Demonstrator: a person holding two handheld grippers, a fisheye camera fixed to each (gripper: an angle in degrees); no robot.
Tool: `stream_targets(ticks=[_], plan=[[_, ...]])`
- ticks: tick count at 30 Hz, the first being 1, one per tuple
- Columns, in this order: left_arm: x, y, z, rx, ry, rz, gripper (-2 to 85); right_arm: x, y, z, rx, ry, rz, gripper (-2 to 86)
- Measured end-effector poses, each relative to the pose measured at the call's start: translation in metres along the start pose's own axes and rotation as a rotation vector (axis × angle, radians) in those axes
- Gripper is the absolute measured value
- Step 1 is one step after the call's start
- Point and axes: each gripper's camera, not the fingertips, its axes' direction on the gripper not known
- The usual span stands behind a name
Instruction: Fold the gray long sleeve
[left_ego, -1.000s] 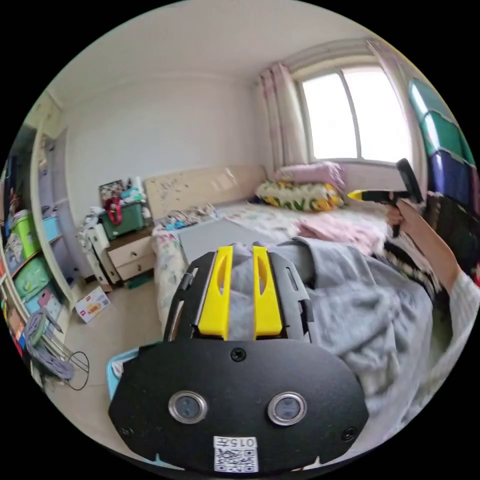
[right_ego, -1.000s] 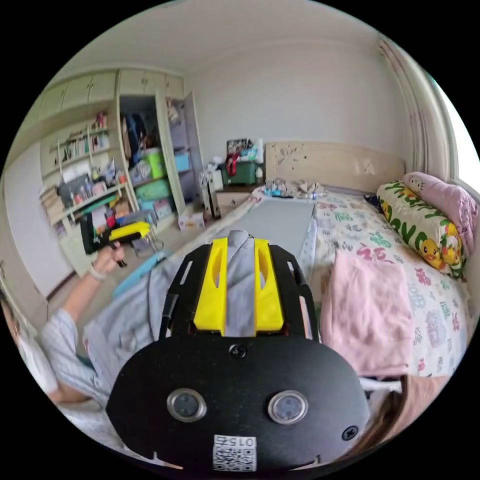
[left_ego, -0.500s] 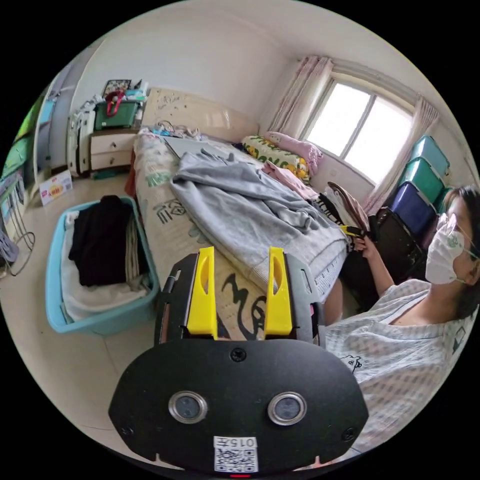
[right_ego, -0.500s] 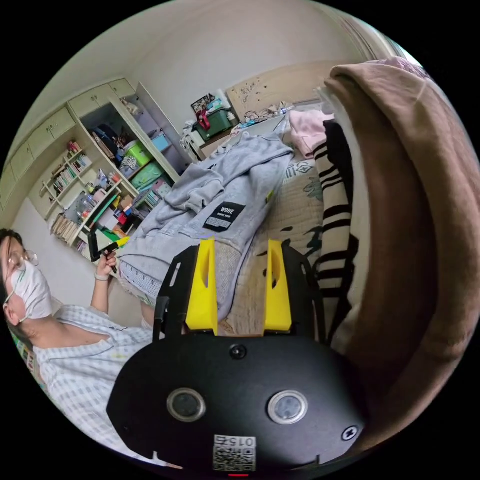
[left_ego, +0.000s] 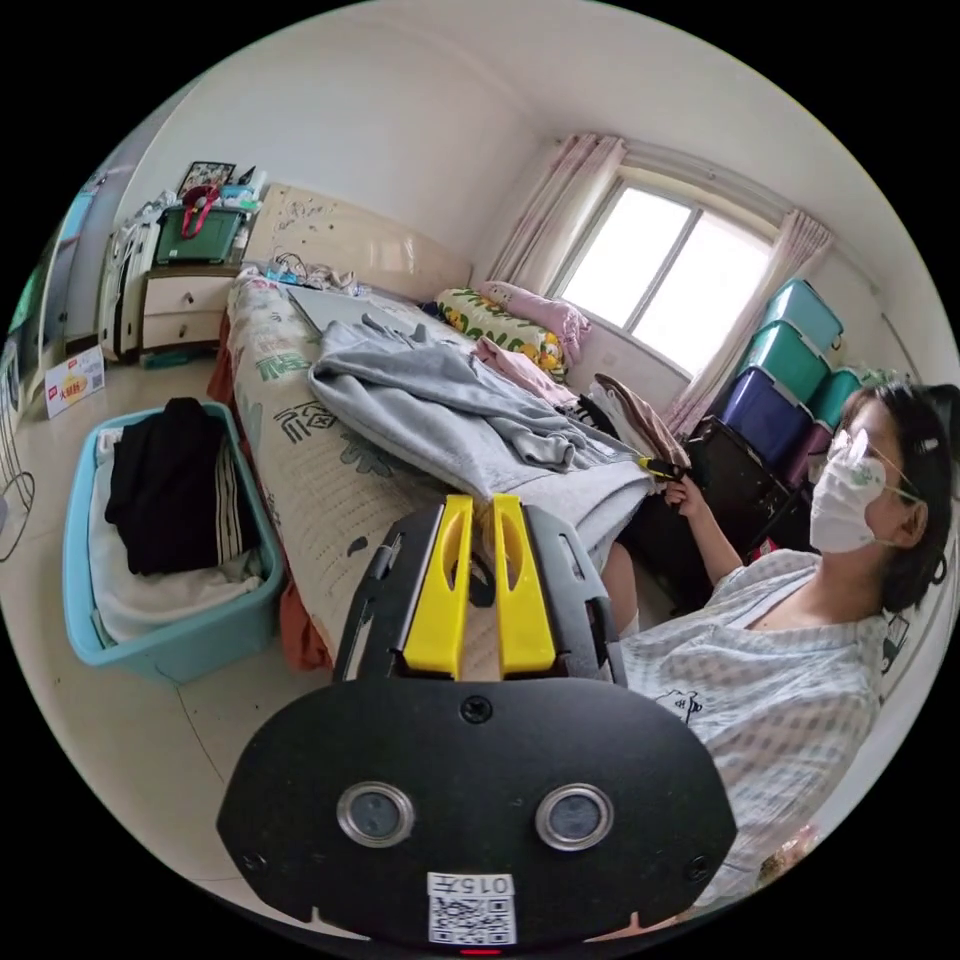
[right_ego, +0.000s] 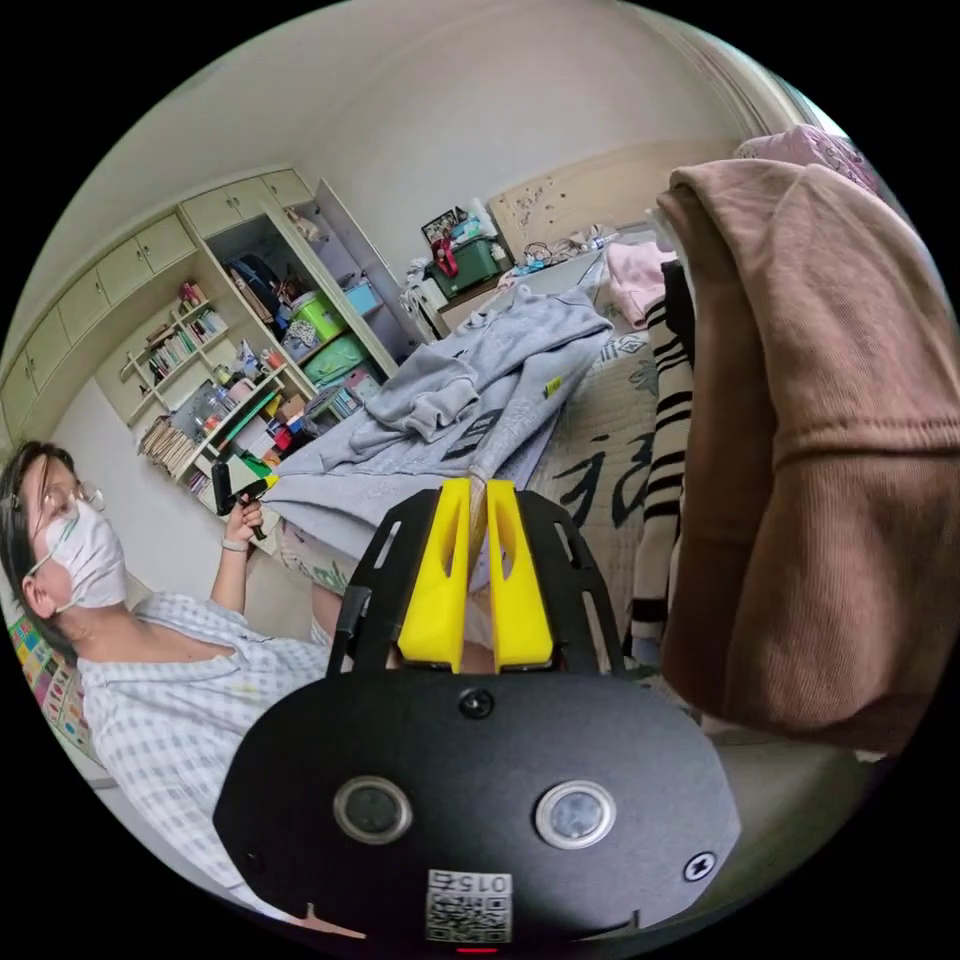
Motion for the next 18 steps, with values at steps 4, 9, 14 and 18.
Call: stream_targets(ticks=[4,9,14,18], plan=[[0.010,0.016,0.027,-0.081,-0.035,-0.014,2.6,0.000,0.025,0.026,-0.083,0.078,-0.005,3.7],[0.058,0.019,0.002,-0.046,-0.052,0.020,3.2,-0.005,0.051,0.005,0.001,-0.018,0.005,3.6],[0.109,-0.004,-0.022,0.005,-0.128,0.059,7.4,-0.012,0.082,0.001,0.009,0.116,-0.043,5.8],[0.213,-0.053,-0.068,0.243,-0.333,0.275,9.1,-0.059,0.082,-0.025,0.179,0.276,-0.180,7.4]])
